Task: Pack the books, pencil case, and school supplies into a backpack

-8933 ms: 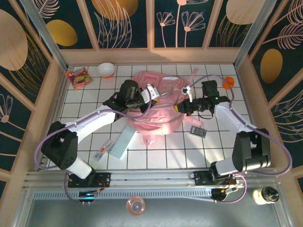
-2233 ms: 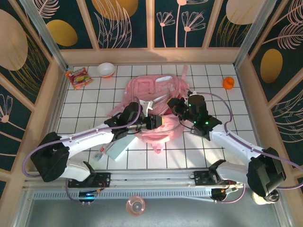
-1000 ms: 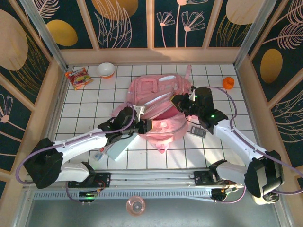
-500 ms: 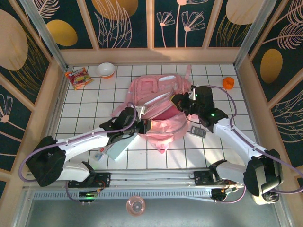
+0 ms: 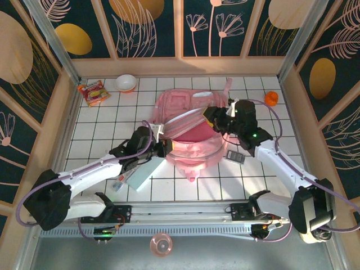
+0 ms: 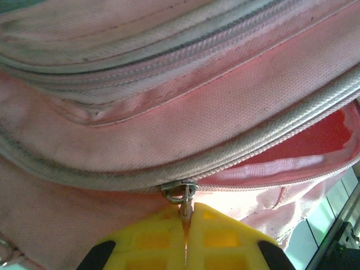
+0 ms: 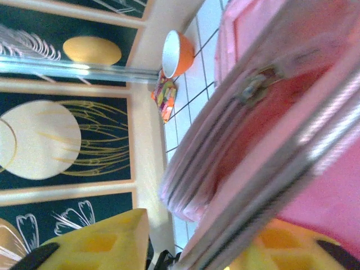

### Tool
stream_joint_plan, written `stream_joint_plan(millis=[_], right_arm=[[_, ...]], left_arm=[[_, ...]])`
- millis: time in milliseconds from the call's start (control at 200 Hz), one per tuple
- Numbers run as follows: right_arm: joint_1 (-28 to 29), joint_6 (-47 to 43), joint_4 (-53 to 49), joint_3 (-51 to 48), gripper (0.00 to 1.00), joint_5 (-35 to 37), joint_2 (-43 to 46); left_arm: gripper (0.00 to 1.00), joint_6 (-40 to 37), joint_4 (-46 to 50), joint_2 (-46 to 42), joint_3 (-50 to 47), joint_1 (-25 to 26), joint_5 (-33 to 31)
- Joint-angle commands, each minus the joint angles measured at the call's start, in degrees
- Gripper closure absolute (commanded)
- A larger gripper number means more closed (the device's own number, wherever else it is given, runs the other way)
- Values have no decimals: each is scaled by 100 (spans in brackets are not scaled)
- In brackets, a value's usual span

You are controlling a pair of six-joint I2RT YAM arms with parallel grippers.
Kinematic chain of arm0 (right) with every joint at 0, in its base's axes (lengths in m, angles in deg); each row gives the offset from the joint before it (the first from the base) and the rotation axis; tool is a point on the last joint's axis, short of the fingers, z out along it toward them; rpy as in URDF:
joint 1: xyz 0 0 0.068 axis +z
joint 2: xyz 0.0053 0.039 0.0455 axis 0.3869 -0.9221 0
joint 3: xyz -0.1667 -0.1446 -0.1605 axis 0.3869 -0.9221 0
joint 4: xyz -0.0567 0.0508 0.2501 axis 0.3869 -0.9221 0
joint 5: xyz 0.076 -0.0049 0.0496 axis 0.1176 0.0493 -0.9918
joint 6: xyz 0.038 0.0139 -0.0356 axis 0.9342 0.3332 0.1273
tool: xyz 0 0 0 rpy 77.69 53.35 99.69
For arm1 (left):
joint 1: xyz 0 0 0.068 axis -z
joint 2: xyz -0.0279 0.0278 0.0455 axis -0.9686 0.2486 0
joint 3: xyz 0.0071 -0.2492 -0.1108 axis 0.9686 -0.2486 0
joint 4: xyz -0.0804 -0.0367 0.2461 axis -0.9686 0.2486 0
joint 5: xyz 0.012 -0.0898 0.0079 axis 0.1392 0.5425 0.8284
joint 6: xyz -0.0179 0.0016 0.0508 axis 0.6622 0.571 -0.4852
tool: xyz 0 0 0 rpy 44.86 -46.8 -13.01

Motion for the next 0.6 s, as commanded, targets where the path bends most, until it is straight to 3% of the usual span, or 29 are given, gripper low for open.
stream_joint_plan(millis=[0, 200, 370, 415, 495, 596], right_arm=[[438, 313, 737, -236, 57, 414, 148], [1020, 751, 1092, -594, 54, 1085, 49], [1216, 708, 1129, -557, 54, 1217, -269], [1219, 647, 1118, -523, 59, 1185, -364], [1145, 376, 971, -358, 82, 1067, -458], [822, -193, 558, -53, 100, 562, -459]], left_arm=[[100, -89, -520, 136, 305, -7, 511], [100, -63, -678, 263, 471, -2, 695], [100, -43, -715, 237, 502, -6, 691], [100, -54, -680, 211, 500, -6, 660], [100, -114, -467, 152, 507, -7, 473], [100, -298, 38, 36, 501, -54, 18]])
